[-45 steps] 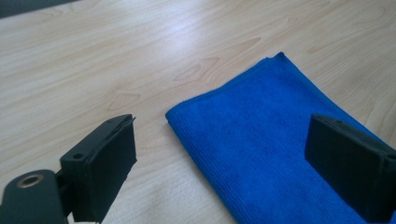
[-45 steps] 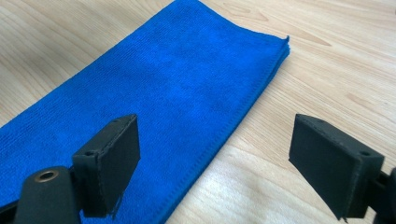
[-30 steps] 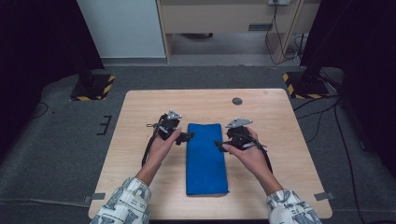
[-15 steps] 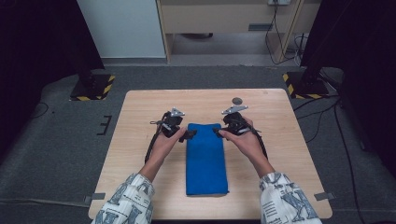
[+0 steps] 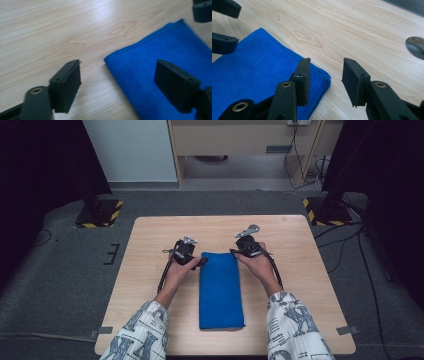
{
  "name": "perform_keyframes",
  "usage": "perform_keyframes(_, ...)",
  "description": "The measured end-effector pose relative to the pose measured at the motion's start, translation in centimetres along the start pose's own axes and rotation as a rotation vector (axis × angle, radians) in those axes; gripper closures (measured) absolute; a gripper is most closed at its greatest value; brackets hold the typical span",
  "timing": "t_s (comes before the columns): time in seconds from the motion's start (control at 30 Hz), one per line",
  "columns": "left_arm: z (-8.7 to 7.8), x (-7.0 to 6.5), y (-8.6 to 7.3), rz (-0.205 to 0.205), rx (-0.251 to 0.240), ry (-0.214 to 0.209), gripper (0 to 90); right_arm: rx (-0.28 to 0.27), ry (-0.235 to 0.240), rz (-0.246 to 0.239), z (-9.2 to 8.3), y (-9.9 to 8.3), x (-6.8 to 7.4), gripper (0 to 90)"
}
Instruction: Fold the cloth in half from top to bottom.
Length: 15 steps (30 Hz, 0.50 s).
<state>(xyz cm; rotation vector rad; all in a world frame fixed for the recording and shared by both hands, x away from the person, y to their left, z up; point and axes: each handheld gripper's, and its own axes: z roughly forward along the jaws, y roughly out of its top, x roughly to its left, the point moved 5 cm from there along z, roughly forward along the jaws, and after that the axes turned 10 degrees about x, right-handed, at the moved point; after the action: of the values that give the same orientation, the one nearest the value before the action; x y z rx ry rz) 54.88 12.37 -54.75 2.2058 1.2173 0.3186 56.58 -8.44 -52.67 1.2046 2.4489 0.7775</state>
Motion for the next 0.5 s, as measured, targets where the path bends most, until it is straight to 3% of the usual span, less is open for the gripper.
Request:
perform_keyframes(0.13, 1.0, 0.0, 0.0, -0.017, 0.008, -0.003, 23.7, 0.026, 0.008, 0.026, 1.0, -0.1, -0.1, 55.0)
perform_keyframes(0.27, 1.7, 0.1, 0.1, 0.009, 0.045, 0.027, 24.9, 0.050, 0.008, 0.061, 2.0, -0.2, -0.2, 53.0)
perform_keyframes(0.5, 1.9, 0.2, 0.4, 0.017, 0.052, 0.044, 25.8, 0.088, 0.022, 0.064, 3.2, -0.8, 0.1, 50.8)
